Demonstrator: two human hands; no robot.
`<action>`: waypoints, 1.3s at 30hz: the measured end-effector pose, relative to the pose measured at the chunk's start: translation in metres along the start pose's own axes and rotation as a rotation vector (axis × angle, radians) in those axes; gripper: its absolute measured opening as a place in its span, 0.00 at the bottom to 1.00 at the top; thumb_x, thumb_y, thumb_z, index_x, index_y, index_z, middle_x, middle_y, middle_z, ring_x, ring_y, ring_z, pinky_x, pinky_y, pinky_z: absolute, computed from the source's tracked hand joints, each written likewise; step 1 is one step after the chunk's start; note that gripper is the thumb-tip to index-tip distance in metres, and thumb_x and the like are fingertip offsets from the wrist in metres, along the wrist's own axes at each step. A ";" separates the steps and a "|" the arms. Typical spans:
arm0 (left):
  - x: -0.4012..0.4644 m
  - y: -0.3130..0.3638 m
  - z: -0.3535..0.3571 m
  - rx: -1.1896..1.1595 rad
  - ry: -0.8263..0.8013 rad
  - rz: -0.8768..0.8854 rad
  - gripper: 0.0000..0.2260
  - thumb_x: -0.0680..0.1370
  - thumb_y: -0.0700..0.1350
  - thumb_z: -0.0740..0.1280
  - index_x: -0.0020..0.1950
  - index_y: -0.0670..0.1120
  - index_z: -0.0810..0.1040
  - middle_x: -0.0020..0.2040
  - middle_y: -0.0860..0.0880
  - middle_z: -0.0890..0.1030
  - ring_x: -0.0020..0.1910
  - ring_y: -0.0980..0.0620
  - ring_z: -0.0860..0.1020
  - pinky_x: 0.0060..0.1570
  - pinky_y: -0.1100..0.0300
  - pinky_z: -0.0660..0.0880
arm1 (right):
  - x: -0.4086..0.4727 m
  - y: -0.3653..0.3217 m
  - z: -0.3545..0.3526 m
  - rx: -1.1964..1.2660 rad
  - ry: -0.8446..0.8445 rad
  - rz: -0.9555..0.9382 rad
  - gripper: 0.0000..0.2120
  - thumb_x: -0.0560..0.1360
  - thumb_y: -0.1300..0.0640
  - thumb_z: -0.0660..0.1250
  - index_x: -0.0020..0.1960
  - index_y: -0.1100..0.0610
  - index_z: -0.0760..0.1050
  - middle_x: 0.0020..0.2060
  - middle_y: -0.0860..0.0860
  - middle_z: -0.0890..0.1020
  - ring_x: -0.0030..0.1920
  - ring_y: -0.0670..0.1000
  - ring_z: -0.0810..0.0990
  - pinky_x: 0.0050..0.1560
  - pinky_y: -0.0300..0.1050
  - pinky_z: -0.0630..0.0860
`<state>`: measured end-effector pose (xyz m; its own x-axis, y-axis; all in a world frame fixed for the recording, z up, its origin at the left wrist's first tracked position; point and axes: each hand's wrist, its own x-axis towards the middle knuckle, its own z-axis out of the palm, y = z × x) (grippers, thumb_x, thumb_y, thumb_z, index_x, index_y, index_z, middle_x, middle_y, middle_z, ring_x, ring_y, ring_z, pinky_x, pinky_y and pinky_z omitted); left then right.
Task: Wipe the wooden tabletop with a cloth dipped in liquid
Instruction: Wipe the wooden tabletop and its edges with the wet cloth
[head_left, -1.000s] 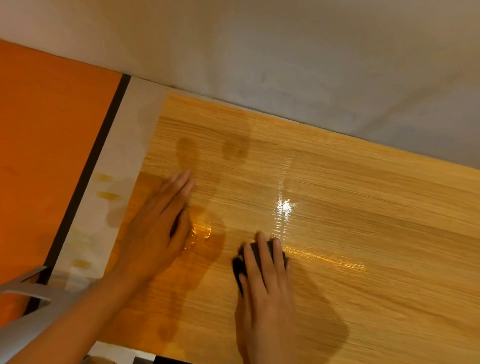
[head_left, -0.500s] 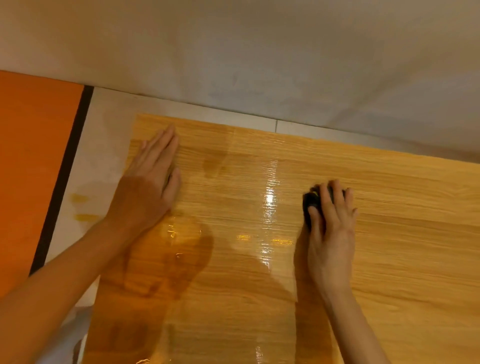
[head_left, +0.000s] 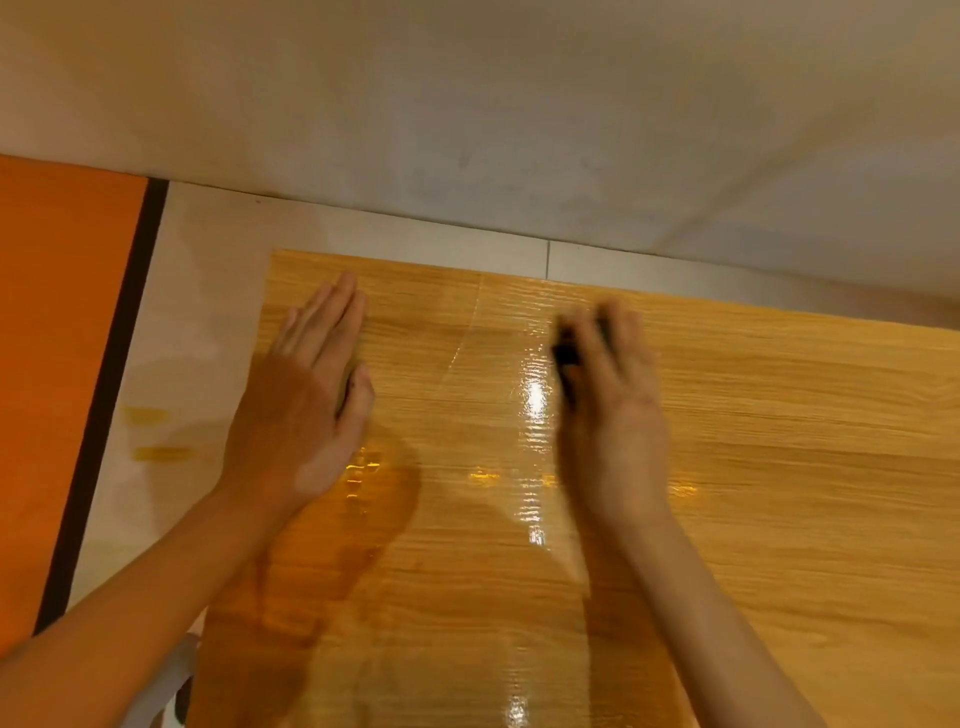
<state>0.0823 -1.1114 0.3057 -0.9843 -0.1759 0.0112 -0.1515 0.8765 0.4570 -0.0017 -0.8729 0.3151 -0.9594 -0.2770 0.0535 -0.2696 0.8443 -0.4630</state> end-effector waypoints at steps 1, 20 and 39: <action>0.000 0.000 0.000 -0.010 0.008 0.008 0.26 0.83 0.47 0.53 0.81 0.41 0.58 0.82 0.45 0.57 0.81 0.49 0.54 0.79 0.64 0.42 | 0.002 0.010 -0.008 0.020 0.032 0.100 0.21 0.82 0.58 0.58 0.74 0.53 0.65 0.76 0.54 0.61 0.77 0.55 0.54 0.74 0.59 0.57; -0.001 -0.006 0.004 0.025 -0.019 0.003 0.26 0.84 0.47 0.51 0.81 0.42 0.56 0.82 0.46 0.55 0.82 0.51 0.53 0.81 0.54 0.48 | 0.043 -0.056 0.027 0.005 0.087 0.133 0.20 0.83 0.57 0.54 0.74 0.56 0.65 0.76 0.54 0.62 0.78 0.54 0.51 0.77 0.53 0.46; -0.004 -0.007 0.008 -0.089 0.127 0.038 0.25 0.83 0.43 0.57 0.79 0.38 0.62 0.81 0.43 0.61 0.81 0.49 0.58 0.79 0.47 0.57 | 0.102 -0.127 0.073 -0.122 -0.184 -0.299 0.19 0.82 0.48 0.49 0.48 0.58 0.74 0.41 0.55 0.80 0.42 0.58 0.77 0.44 0.54 0.72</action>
<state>0.0866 -1.1131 0.2950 -0.9690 -0.2037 0.1398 -0.1002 0.8412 0.5314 -0.0587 -1.0421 0.3148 -0.8084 -0.5886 0.0054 -0.5547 0.7588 -0.3413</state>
